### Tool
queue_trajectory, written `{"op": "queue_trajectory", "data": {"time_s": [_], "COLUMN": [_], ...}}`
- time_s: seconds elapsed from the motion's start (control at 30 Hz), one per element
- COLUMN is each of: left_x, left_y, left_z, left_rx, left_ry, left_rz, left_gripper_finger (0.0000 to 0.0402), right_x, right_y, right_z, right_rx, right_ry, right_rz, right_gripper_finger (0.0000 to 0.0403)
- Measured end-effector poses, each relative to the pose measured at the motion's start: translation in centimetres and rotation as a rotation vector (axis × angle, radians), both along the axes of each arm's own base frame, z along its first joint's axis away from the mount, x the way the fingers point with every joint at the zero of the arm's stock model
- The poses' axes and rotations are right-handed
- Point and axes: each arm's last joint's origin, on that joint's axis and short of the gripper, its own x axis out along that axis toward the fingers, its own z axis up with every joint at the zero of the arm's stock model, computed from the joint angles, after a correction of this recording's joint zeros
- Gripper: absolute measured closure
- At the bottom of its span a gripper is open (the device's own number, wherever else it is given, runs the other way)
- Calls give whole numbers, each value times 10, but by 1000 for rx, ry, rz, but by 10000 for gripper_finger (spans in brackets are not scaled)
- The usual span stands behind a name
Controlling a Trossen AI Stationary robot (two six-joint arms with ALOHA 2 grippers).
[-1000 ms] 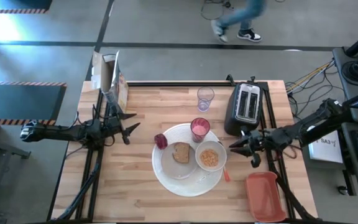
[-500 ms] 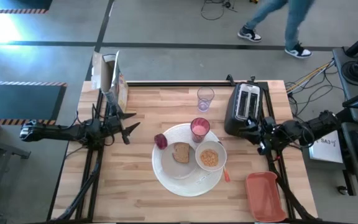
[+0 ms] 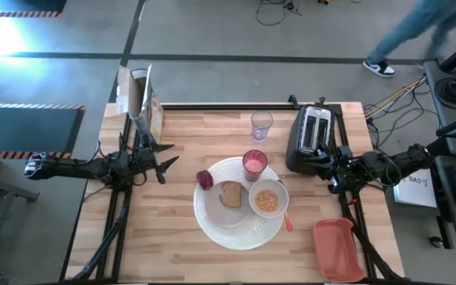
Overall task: Arrange a breakfast setting
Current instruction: Return to Home Position
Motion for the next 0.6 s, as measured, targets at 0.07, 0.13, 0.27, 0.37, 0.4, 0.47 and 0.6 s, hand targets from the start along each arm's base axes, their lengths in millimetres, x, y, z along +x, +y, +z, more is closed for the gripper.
{"op": "queue_trajectory", "data": {"time_s": [0.07,0.13,0.27,0.37,0.4,0.47,0.6], "left_x": [0,0,1,1,1,2,2], "left_y": [0,0,0,0,0,0,0], "left_z": [0,0,-1,-1,-1,-2,-2], "left_rx": [0,0,0,1,1,1,1], "left_ry": [3,6,11,17,18,22,28], "left_rz": [0,0,0,0,0,0,0], "left_gripper_finger": [199,199,199,199,199,199,199], "right_x": [0,0,0,0,0,0,0], "right_y": [0,0,0,0,0,0,0], "right_z": [0,0,0,0,0,0,0], "right_rx": [1,0,0,0,0,0,0], "right_ry": [-2,-1,-1,-2,-1,-2,-2], "right_rz": [0,0,0,0,0,0,0], "right_gripper_finger": [335,335,335,335,335,335,335]}}
